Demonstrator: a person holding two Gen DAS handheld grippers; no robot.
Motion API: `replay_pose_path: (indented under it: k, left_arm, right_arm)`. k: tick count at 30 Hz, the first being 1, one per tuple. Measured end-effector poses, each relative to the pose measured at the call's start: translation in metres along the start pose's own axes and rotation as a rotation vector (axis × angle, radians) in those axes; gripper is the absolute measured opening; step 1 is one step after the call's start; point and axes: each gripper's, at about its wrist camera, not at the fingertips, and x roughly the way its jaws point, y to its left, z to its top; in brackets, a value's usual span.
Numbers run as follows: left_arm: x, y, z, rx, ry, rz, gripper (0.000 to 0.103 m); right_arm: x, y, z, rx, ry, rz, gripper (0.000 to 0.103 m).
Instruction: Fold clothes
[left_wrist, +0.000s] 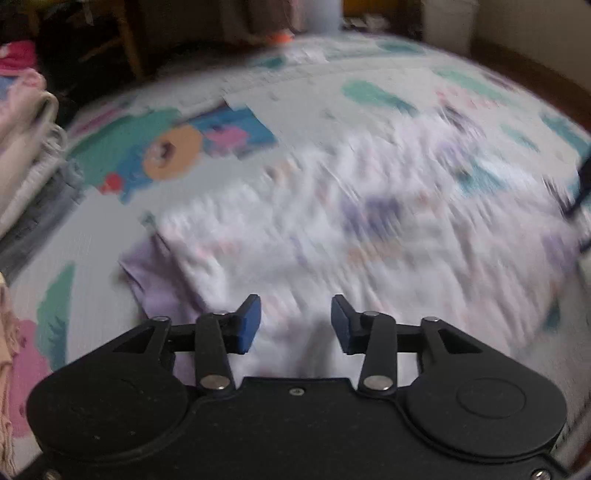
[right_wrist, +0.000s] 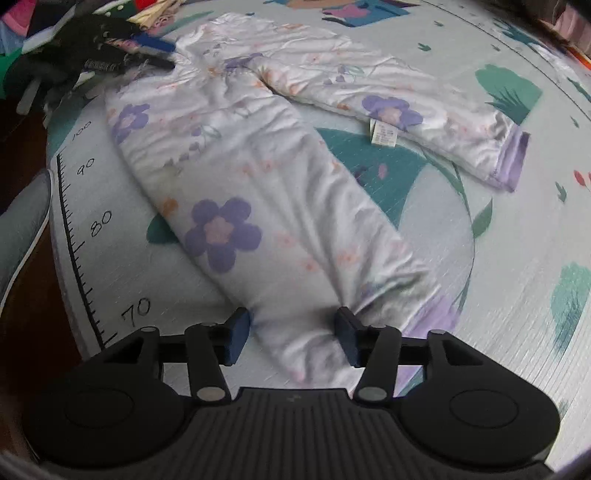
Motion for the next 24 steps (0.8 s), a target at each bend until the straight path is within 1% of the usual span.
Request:
replay_pose_path:
  k: [1, 3, 4, 5, 6, 7, 8, 9, 10, 11, 13, 14, 16, 19, 20, 22, 23, 24]
  left_arm:
    - [0.003, -0.001, -0.004, 0.004, 0.025, 0.005, 0.044]
    - [0.001, 0.003, -0.002, -0.022, 0.030, 0.001, 0.045]
    - [-0.001, 0.004, -0.001, -0.029, 0.021, 0.002, 0.045]
    - [-0.006, 0.004, 0.000, -0.025, -0.007, 0.007, 0.045]
    - [-0.011, 0.003, 0.001, -0.013, -0.033, 0.007, 0.045]
    - [-0.015, 0.001, -0.001, 0.012, -0.053, -0.002, 0.045]
    - [-0.017, -0.001, -0.005, 0.033, -0.062, -0.014, 0.045]
    - [-0.017, -0.003, -0.010, 0.048, -0.054, -0.021, 0.046]
    - [-0.014, -0.002, -0.016, 0.042, -0.030, -0.026, 0.047]
    - [-0.012, 0.002, -0.019, 0.012, -0.011, -0.035, 0.048]
    - [-0.009, 0.012, -0.022, -0.046, 0.029, -0.051, 0.049]
    - [-0.014, 0.017, -0.017, -0.063, 0.034, -0.050, 0.049]
    - [-0.029, 0.025, -0.010, -0.074, -0.027, -0.030, 0.049]
    - [-0.038, 0.035, -0.004, -0.049, -0.065, 0.001, 0.048]
    - [-0.035, 0.038, -0.001, -0.043, -0.077, 0.009, 0.048]
    - [-0.025, 0.045, 0.008, -0.047, -0.101, 0.013, 0.042]
    - [-0.019, 0.049, 0.013, -0.058, -0.112, 0.006, 0.039]
    - [-0.013, 0.052, 0.017, -0.076, -0.120, -0.013, 0.039]
  right_arm:
    - [0.000, 0.008, -0.004, -0.022, 0.005, -0.005, 0.058]
    - [-0.002, 0.018, -0.006, -0.043, 0.025, 0.000, 0.058]
    - [-0.004, 0.019, -0.007, -0.021, 0.033, 0.016, 0.058]
    - [-0.006, 0.019, -0.008, -0.011, 0.039, 0.022, 0.057]
    - [-0.010, 0.019, -0.007, -0.004, 0.030, 0.018, 0.057]
    - [-0.015, 0.017, -0.007, 0.005, -0.005, 0.004, 0.053]
    - [-0.020, 0.015, -0.006, 0.015, -0.041, -0.011, 0.053]
    - [-0.023, 0.013, -0.006, 0.025, -0.062, -0.023, 0.053]
    - [-0.019, 0.010, -0.007, 0.040, -0.039, -0.030, 0.053]
    - [-0.015, 0.009, -0.008, 0.043, -0.018, -0.035, 0.053]
    - [-0.008, 0.014, -0.015, -0.026, 0.003, -0.040, 0.054]
    - [-0.009, 0.018, -0.016, -0.061, -0.006, -0.049, 0.054]
    - [-0.016, 0.020, -0.014, -0.068, -0.054, -0.044, 0.054]
    - [-0.022, 0.021, -0.007, -0.062, -0.120, -0.044, 0.054]
    - [-0.023, 0.022, -0.004, -0.061, -0.138, -0.044, 0.054]
    - [-0.021, 0.024, 0.004, -0.070, -0.153, -0.033, 0.053]
    - [-0.022, 0.022, 0.005, -0.070, -0.162, -0.030, 0.053]
    - [-0.021, 0.019, 0.010, -0.058, -0.171, -0.025, 0.053]
